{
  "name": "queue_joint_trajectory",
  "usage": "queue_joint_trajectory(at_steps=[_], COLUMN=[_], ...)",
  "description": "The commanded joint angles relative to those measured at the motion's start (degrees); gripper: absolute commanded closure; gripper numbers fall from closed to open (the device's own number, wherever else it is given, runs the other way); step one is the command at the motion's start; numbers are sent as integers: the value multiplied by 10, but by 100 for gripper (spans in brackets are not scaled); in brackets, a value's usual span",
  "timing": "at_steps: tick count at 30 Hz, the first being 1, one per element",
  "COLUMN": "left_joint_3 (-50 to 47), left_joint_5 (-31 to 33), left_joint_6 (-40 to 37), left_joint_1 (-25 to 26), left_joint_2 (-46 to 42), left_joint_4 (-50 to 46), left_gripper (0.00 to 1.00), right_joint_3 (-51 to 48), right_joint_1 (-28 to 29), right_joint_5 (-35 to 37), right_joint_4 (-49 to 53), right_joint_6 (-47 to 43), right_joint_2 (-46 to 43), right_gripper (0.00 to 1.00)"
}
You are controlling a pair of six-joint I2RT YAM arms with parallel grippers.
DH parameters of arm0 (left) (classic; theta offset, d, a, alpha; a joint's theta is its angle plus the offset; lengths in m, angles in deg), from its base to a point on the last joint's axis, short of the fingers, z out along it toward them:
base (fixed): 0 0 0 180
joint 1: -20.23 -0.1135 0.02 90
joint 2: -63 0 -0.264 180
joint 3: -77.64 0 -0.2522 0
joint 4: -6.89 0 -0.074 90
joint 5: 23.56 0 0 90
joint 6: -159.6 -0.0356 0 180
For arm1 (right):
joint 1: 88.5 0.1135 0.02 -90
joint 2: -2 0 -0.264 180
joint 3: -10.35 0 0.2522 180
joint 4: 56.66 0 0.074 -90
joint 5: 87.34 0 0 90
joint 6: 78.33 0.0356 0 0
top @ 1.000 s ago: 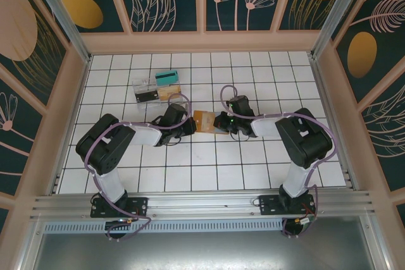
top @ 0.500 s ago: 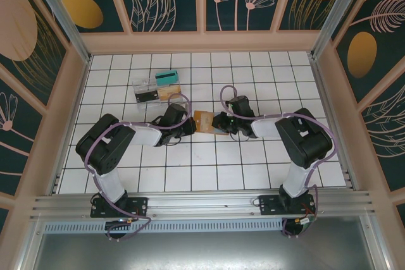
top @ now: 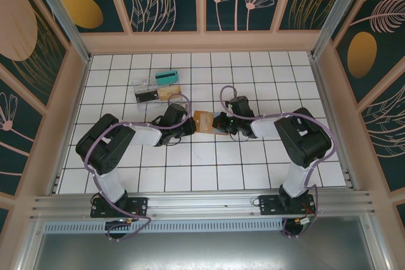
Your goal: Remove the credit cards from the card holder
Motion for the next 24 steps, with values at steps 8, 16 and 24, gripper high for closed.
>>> queue_joint_trajectory(at_steps=[8, 16, 24], left_joint_3=[-1, -2, -1], left_joint_5=[15, 14, 13], left_joint_6=[1, 1, -3], left_joint_1=[-1, -1, -2], left_joint_2=[16, 16, 14], left_joint_4=[-40, -40, -42], left_gripper=[100, 100, 100], right_joint_3=[-33, -53, -66], right_joint_1=[-23, -37, -55], right_joint_5=[-11, -13, -23], right_joint_4=[-6, -10, -11], right_joint_6=[-2, -2, -6], right_joint_2=[-24, -43, -66], right_gripper=[100, 100, 100])
